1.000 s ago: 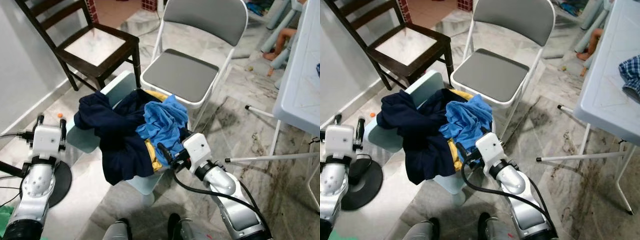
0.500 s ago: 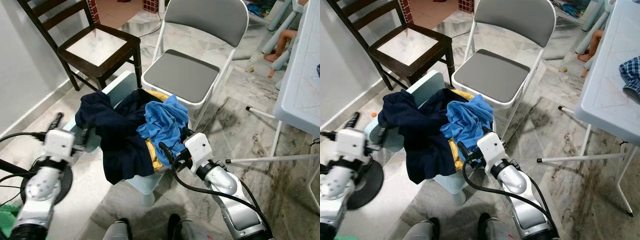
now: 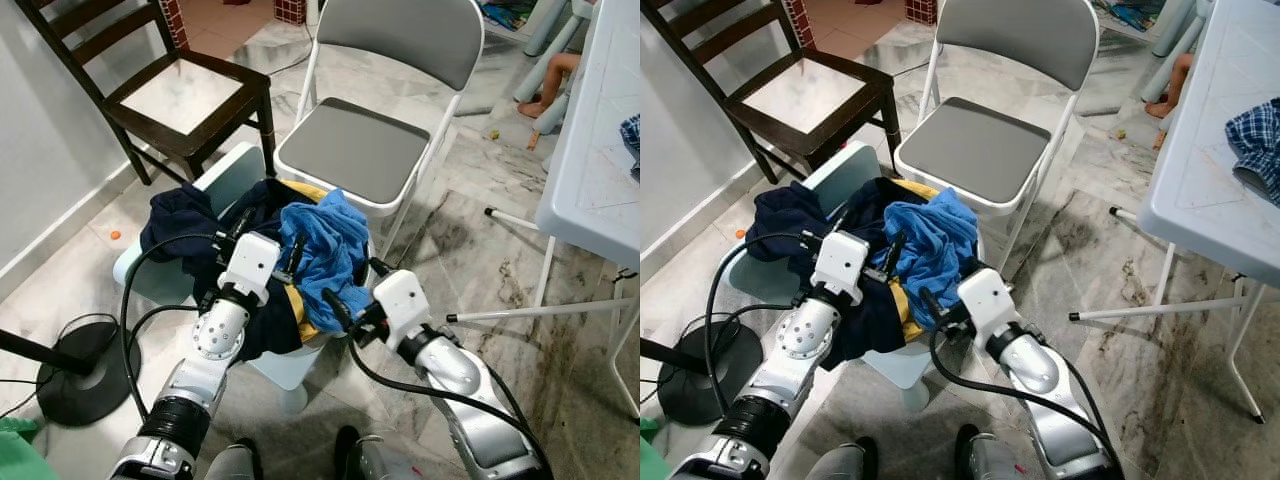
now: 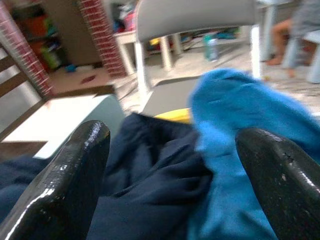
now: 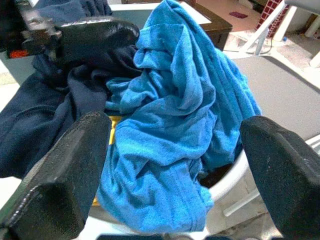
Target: Hang hanger
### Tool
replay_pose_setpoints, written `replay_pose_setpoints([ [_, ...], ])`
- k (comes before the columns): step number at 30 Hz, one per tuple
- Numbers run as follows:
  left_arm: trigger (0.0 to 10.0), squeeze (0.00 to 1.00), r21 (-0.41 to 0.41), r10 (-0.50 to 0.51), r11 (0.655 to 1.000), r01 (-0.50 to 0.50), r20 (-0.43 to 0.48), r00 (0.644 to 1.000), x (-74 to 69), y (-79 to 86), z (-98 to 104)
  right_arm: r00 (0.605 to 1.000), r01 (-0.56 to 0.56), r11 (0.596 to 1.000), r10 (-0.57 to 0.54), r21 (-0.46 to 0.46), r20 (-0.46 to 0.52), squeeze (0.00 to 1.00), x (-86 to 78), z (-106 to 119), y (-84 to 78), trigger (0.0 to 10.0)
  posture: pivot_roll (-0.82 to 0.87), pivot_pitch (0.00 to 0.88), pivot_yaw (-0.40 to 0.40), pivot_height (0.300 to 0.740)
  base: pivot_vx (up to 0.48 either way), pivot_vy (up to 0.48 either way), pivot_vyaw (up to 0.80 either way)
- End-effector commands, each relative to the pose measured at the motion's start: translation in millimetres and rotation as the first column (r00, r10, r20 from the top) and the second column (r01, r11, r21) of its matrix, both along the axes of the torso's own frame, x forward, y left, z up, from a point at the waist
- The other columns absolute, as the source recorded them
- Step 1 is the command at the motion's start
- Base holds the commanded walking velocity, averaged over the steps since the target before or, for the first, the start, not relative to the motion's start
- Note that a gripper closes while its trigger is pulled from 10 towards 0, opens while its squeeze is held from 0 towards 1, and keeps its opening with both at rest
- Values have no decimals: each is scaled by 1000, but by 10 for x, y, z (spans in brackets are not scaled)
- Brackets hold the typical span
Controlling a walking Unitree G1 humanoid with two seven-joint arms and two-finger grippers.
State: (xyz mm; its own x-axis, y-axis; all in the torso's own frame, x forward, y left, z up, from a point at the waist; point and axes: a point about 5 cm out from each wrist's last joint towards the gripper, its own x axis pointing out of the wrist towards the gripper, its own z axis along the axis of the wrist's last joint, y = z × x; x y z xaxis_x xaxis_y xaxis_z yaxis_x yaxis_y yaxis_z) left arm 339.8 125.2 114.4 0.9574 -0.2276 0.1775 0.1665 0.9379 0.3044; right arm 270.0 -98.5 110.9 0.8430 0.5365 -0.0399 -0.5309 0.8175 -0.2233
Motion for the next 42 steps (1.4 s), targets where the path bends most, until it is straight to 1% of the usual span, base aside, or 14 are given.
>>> replay_pose_setpoints([
  [1, 10000, 1000, -32, 112, 993, -113, -40, 993, 77, 135, -20, 1000, 8, 1000, -9, -15, -21, 0, -66, -37, -47, 10000, 96, 325, -49, 740, 0, 0, 0],
  [2, 10000, 1000, -37, 136, 990, -138, -49, 990, 96, 171, -20, 1000, 9, 1000, -9, -18, -23, 0, -77, -41, -55, 10000, 93, 328, -50, 740, 0, 0, 0],
  [5, 10000, 1000, -107, 218, 967, -233, -134, 967, 151, 346, -62, 1000, 11, 1000, -12, -21, -29, 0, -105, -44, -73, 10000, 88, 333, -54, 740, 0, 0, 0],
  [6, 10000, 722, -122, 233, 959, -254, -165, 958, 161, 389, -87, 999, 12, 1000, -12, -22, -30, 0, -108, -42, -76, 10000, 87, 335, -55, 740, 0, 0, 0],
  [7, 10000, 722, -122, 233, 959, -254, -165, 958, 161, 389, -87, 999, 12, 1000, -12, -22, -30, 0, -108, -42, -76, 10000, 87, 335, -55, 740, 0, 0, 0],
  [8, 10000, 204, -131, 241, 954, -268, -192, 951, 167, 427, -114, 999, 12, 1000, -12, -22, -31, 0, -110, -39, -76, 10000, 87, 335, -55, 740, 0, 0, 0],
  [9, 10000, 0, -136, 230, 954, -266, -235, 944, 169, 454, -160, 999, 11, 1000, -12, -23, -32, 0, -108, -35, -74, 10000, 84, 336, -58, 740, 0, 0, 0],
  [11, 10000, 0, -140, 208, 956, -259, -302, 930, 164, 486, -240, 999, 10, 1000, -11, -23, -32, 0, -101, -26, -65, 10000, 82, 337, -59, 740, 0, 0, 0],
  [13, 10000, 0, -138, 185, 960, -242, -333, 925, 160, 487, -280, 999, 10, 1000, -11, -23, -31, 0, -98, -18, -60, 10000, 79, 337, -61, 740, 0, 0, 0],
  [14, 0, 0, -128, 158, 968, -216, -362, 919, 154, 476, -324, 999, 11, 1000, -11, -24, -30, 0, -97, -9, -59, 10000, 74, 336, -60, 740, 0, 0, 0],
  [17, 0, 0, -107, 148, 974, -202, -377, 914, 146, 470, -355, 999, 12, 1000, -13, -28, -29, 0, -94, -1, -72, 10000, 73, 335, -60, 740, 0, 0, 0],
  [22, 0, 0, -115, 150, 972, -207, -378, 914, 164, 477, -339, 999, 17, 999, -18, -33, -28, 0, -88, 1, -85, 10000, 70, 330, -54, 740, 0, 0, 0],
  [30, 0, 0, -133, 41, 986, -100, -385, 922, 133, 285, -387, 999, 18, 999, -19, -34, -30, 0, -62, -2, -46, 10000, 91, 322, -47, 740, 0, 0, 0],
  [42, 0, 0, -125, 14, 989, -74, -423, 906, 43, 251, -516, 1000, 6, 999, -7, -34, -29, 0, -16, 3, -13, 10000, 113, 323, -50, 740, 0, 0, 0],
])
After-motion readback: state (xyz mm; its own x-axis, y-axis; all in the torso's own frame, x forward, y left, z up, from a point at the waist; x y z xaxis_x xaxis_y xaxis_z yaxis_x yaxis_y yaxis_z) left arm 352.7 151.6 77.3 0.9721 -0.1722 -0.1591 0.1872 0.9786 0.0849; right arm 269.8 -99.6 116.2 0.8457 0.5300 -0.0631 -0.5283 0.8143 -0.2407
